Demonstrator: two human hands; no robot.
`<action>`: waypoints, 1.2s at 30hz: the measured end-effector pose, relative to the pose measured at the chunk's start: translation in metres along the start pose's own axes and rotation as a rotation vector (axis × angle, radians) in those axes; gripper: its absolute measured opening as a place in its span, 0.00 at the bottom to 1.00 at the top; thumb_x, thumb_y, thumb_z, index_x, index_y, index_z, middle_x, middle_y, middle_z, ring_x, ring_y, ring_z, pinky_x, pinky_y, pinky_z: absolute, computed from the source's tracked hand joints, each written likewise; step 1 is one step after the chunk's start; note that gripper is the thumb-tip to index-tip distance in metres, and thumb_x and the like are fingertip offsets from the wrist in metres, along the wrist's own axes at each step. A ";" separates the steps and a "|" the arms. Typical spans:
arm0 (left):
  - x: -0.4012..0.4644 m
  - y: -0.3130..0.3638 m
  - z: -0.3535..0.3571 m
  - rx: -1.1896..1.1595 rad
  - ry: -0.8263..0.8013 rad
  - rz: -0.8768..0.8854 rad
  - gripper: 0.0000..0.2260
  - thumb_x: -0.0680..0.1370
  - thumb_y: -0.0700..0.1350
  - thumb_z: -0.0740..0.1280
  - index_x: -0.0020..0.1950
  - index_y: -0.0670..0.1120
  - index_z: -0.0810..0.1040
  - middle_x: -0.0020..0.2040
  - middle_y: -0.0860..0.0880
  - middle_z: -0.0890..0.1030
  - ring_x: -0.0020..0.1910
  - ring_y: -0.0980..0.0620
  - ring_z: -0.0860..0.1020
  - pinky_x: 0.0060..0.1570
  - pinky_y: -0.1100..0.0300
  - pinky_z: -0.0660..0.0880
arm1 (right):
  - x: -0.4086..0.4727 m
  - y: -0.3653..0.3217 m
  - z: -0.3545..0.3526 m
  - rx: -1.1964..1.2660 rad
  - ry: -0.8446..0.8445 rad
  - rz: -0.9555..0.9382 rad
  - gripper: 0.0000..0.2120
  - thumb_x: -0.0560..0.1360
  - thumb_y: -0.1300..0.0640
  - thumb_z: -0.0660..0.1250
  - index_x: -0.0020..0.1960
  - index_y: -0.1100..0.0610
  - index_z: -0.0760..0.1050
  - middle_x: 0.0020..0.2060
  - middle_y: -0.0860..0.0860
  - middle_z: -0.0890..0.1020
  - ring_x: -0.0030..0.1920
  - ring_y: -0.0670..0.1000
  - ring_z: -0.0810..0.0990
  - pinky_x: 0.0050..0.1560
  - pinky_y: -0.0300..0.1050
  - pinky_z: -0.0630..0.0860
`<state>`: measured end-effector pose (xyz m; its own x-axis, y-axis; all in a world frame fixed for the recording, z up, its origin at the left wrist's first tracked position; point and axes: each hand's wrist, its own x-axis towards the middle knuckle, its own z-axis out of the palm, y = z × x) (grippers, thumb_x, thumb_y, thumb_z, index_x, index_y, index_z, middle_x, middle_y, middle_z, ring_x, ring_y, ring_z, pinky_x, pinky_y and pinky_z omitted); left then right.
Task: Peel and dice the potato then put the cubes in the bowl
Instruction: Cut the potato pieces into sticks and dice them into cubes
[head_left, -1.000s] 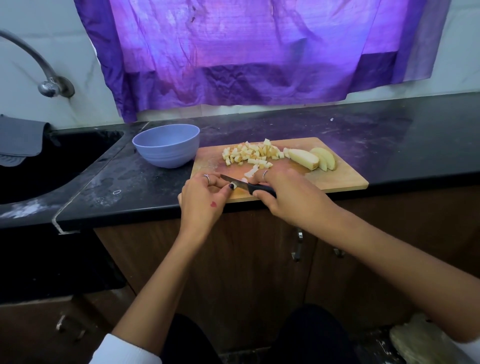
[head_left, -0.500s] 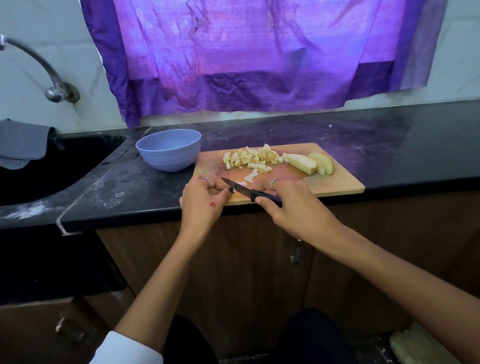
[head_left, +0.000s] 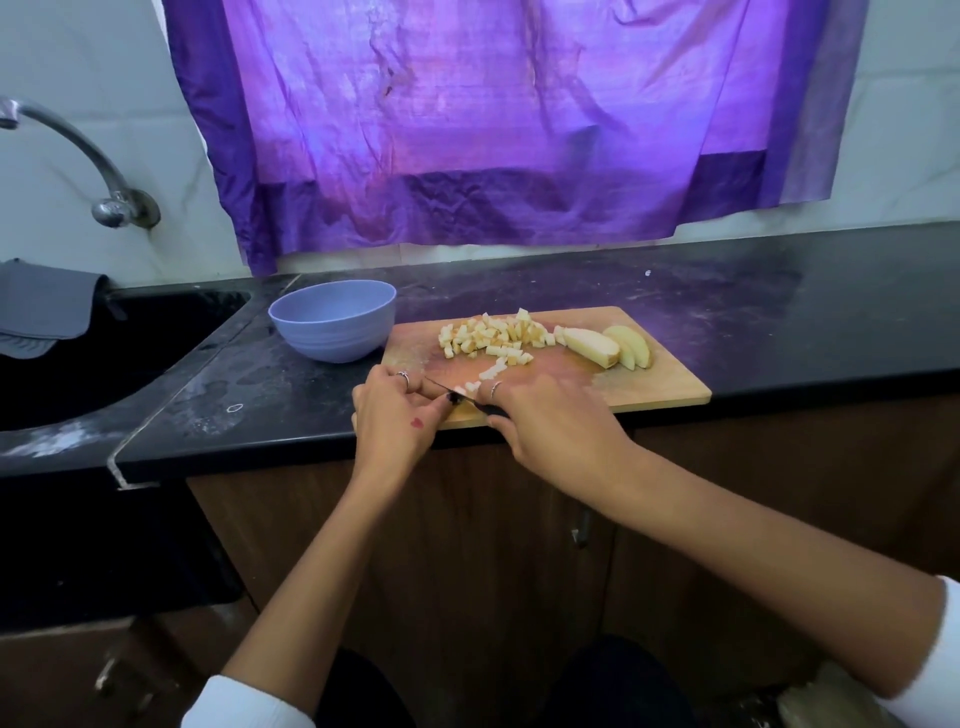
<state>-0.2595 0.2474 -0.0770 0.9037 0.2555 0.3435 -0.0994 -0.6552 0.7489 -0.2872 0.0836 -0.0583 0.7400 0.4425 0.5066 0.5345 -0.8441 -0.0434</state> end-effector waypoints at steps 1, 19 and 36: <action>0.000 0.000 0.000 0.016 -0.005 0.000 0.04 0.73 0.46 0.74 0.40 0.48 0.81 0.56 0.46 0.74 0.62 0.46 0.69 0.62 0.44 0.69 | 0.001 0.003 -0.001 -0.003 0.004 0.012 0.15 0.79 0.50 0.62 0.66 0.47 0.72 0.52 0.49 0.80 0.51 0.50 0.78 0.42 0.44 0.73; 0.057 0.005 0.017 0.179 0.098 0.143 0.10 0.80 0.48 0.64 0.53 0.44 0.82 0.58 0.46 0.76 0.59 0.46 0.69 0.57 0.50 0.70 | 0.000 0.091 -0.018 0.189 -0.101 0.146 0.14 0.73 0.39 0.65 0.55 0.42 0.79 0.47 0.43 0.78 0.49 0.45 0.75 0.47 0.47 0.75; 0.068 -0.013 0.020 0.113 0.045 0.035 0.12 0.80 0.50 0.62 0.52 0.43 0.80 0.50 0.43 0.78 0.54 0.42 0.75 0.54 0.42 0.75 | 0.014 0.117 -0.026 0.095 -0.180 0.299 0.12 0.72 0.40 0.68 0.54 0.41 0.78 0.48 0.48 0.81 0.49 0.51 0.78 0.47 0.48 0.76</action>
<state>-0.1888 0.2587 -0.0747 0.8808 0.2612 0.3949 -0.0802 -0.7397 0.6682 -0.2253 -0.0167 -0.0336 0.9249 0.2332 0.3003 0.3125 -0.9161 -0.2512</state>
